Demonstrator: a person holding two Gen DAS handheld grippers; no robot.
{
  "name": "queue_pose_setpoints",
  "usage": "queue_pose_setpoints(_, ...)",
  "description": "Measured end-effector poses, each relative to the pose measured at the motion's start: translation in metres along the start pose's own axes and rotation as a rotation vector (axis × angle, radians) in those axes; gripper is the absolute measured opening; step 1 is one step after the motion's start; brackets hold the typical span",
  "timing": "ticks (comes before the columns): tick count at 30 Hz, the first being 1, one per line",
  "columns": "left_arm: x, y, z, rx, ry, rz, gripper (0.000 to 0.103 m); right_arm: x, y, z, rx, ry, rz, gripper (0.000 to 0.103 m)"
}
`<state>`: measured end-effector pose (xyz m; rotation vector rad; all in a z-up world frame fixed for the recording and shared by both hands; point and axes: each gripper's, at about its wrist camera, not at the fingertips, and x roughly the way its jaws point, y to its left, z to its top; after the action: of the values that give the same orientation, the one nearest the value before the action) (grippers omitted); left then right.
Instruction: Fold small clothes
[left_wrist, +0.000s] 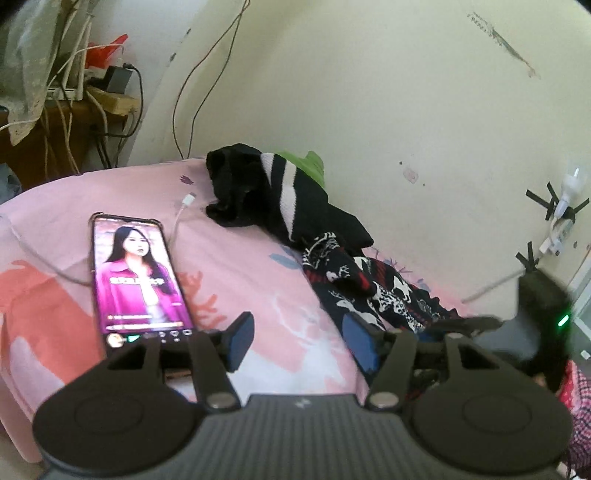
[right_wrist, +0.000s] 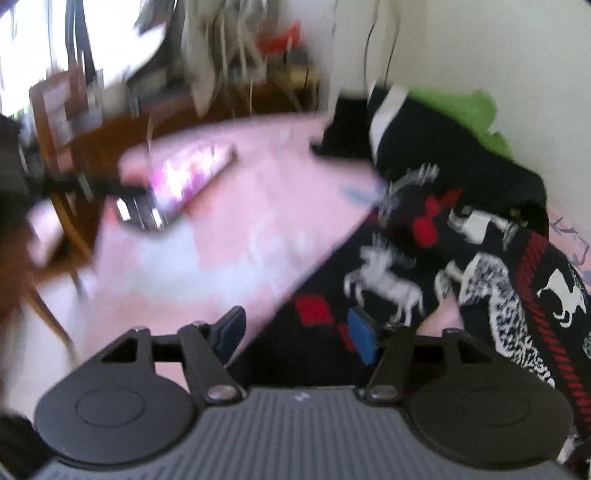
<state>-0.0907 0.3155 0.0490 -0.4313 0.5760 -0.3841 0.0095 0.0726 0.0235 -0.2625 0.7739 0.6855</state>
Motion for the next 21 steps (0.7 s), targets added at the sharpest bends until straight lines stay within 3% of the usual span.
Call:
queue_pose_setpoints(1, -0.001, 0.003, 0.000, -0.004, -0.007, -0.001, 0.054, 0.001, 0.002, -0.004, -0.029, -0.036, -0.009, 0.042)
queue_pose_setpoints(3, -0.004, 0.007, 0.001, -0.012, -0.024, 0.000, 0.054, 0.001, 0.001, 0.002, -0.013, -0.034, -0.007, 0.009)
queue_pose_setpoints(4, -0.006, 0.009, 0.002, -0.018, -0.035, 0.006, 0.054, -0.001, -0.006, 0.005, 0.029, -0.034, 0.011, 0.006)
queue_pose_setpoints(7, -0.011, 0.015, 0.007, -0.043, -0.062, 0.024, 0.054, -0.004, -0.015, 0.025, 0.213, -0.081, 0.182, 0.006)
queue_pose_setpoints(10, -0.018, 0.019, 0.011, -0.073, -0.074, 0.032, 0.054, -0.036, -0.016, 0.056, 0.309, -0.242, 0.374, 0.006)
queue_pose_setpoints(12, -0.017, 0.019, 0.013, -0.088, -0.067, 0.029, 0.055, -0.074, -0.026, 0.079, 0.318, -0.382, 0.432, 0.006)
queue_pose_setpoints(15, -0.013, 0.012, 0.016, -0.076, -0.053, 0.035, 0.055, -0.129, -0.062, 0.099, 0.331, -0.531, 0.367, 0.006)
queue_pose_setpoints(17, -0.010, 0.004, 0.017, -0.058, -0.047, 0.024, 0.055, -0.160, -0.095, 0.097, 0.358, -0.582, 0.310, 0.006)
queue_pose_setpoints(21, 0.008, -0.017, 0.025, -0.016, -0.023, -0.009, 0.058, -0.221, -0.164, 0.056, 0.460, -0.626, 0.178, 0.006)
